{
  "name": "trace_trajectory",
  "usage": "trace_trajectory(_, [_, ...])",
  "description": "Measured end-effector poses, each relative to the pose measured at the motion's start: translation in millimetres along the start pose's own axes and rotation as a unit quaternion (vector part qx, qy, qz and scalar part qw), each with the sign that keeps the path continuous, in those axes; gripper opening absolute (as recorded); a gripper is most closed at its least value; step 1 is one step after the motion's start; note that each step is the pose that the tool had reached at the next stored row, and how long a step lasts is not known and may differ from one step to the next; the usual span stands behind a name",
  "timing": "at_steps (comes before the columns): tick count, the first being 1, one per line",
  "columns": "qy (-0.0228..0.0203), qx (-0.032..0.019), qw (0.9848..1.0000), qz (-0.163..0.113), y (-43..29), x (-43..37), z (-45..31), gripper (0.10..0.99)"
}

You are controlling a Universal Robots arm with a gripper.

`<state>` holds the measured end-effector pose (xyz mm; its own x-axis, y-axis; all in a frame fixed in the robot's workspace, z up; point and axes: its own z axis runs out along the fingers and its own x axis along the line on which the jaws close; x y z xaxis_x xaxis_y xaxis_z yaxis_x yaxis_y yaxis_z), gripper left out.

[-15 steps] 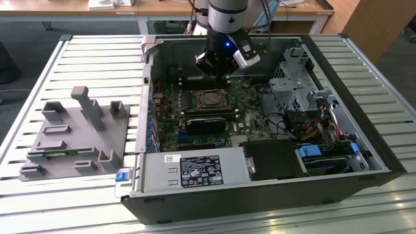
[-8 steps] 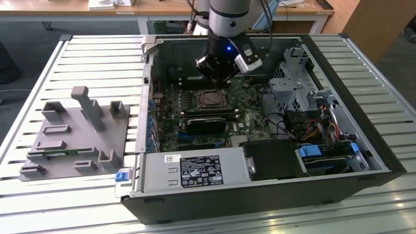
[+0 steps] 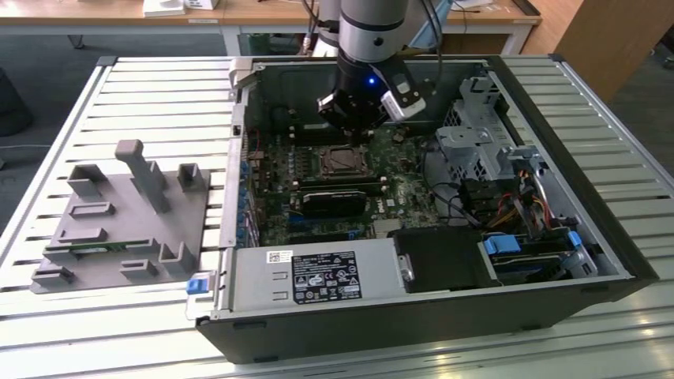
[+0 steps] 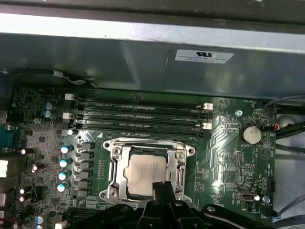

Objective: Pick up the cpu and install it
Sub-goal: 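Install the second cpu locking lever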

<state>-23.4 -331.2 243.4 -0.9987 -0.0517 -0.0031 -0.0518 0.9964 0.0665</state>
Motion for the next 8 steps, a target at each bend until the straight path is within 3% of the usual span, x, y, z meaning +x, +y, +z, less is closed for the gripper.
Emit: trace_trajectory(8, [0.0000, -0.0001, 1.0000, 0.000, -7.0, 0.4, -0.3, 0.106])
